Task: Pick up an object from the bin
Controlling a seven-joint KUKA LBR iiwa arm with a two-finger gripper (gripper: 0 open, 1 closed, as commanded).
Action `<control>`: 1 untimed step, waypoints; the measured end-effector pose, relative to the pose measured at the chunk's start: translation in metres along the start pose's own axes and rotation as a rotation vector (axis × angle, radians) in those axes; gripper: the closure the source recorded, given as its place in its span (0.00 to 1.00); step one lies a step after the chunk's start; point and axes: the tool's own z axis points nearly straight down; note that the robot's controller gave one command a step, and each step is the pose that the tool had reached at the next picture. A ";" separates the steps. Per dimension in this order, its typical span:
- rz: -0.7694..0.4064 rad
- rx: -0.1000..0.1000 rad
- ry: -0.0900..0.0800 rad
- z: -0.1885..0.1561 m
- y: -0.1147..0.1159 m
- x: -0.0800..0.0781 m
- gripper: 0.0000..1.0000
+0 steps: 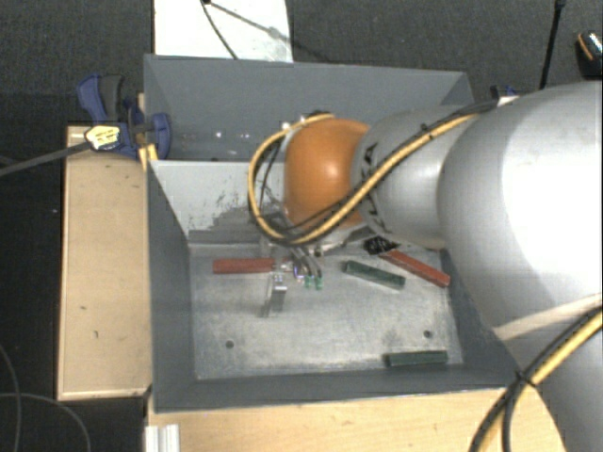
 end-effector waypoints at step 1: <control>0.006 -0.001 -0.001 -0.001 0.000 -0.001 0.00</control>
Offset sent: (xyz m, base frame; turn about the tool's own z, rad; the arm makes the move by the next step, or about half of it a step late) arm 0.0000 0.0000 0.0000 0.0000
